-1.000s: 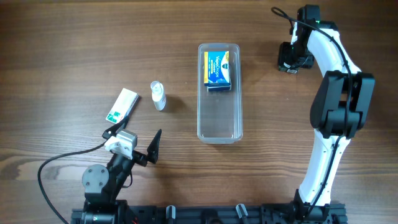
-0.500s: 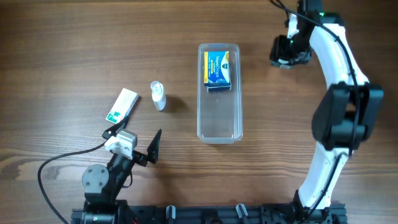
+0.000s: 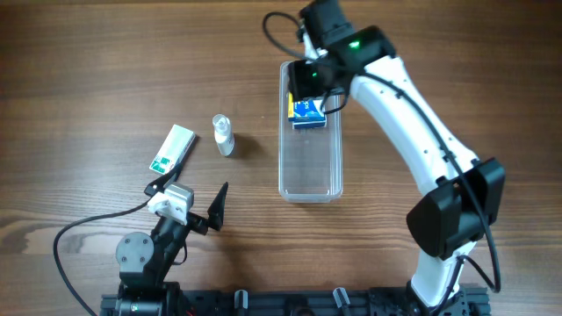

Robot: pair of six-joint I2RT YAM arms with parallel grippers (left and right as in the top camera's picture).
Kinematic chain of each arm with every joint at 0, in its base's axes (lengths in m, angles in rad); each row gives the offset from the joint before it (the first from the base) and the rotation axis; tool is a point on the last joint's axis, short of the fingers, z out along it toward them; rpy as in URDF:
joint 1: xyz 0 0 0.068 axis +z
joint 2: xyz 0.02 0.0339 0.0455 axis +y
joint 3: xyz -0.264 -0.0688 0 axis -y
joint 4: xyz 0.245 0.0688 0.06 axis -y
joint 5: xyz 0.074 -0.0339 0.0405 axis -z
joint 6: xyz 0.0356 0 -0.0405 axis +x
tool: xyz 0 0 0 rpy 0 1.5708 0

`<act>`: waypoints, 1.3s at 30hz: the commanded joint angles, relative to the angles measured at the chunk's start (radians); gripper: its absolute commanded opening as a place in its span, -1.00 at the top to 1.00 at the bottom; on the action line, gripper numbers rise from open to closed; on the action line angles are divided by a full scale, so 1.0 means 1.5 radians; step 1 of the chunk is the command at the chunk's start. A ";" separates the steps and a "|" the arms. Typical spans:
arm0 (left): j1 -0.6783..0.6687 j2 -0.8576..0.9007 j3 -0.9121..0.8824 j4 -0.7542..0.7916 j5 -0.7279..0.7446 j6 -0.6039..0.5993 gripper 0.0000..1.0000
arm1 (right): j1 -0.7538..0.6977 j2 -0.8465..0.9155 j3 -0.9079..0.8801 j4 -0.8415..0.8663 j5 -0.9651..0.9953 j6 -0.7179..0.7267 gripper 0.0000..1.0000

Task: Pack container
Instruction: 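Carry the Zam-Buk box left over the container, then lower the Zam-Buk box onto the VapoDrops box and open the right gripper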

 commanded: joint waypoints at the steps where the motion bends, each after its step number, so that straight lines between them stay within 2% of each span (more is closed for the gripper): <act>1: 0.004 0.000 -0.001 -0.004 -0.004 0.005 -0.99 | 0.011 0.025 0.010 0.009 0.054 0.060 -0.20; 6: 0.004 0.000 -0.001 -0.004 -0.004 0.005 -1.00 | 0.010 0.055 0.010 0.015 0.101 0.084 -0.22; 21: 0.004 0.000 -0.001 -0.004 -0.004 0.005 -1.00 | 0.005 0.140 0.010 0.057 0.107 0.099 -0.26; 26: 0.004 0.000 -0.001 -0.004 -0.004 0.005 -0.99 | 0.001 0.144 0.010 0.057 0.120 0.100 -0.34; 36: 0.004 0.000 -0.001 -0.004 -0.004 0.005 -0.99 | -0.014 0.144 0.010 0.059 0.121 0.093 -0.36; 39: 0.004 0.000 -0.001 -0.004 -0.004 0.005 -0.99 | -0.014 0.144 0.010 0.058 0.116 0.083 -0.48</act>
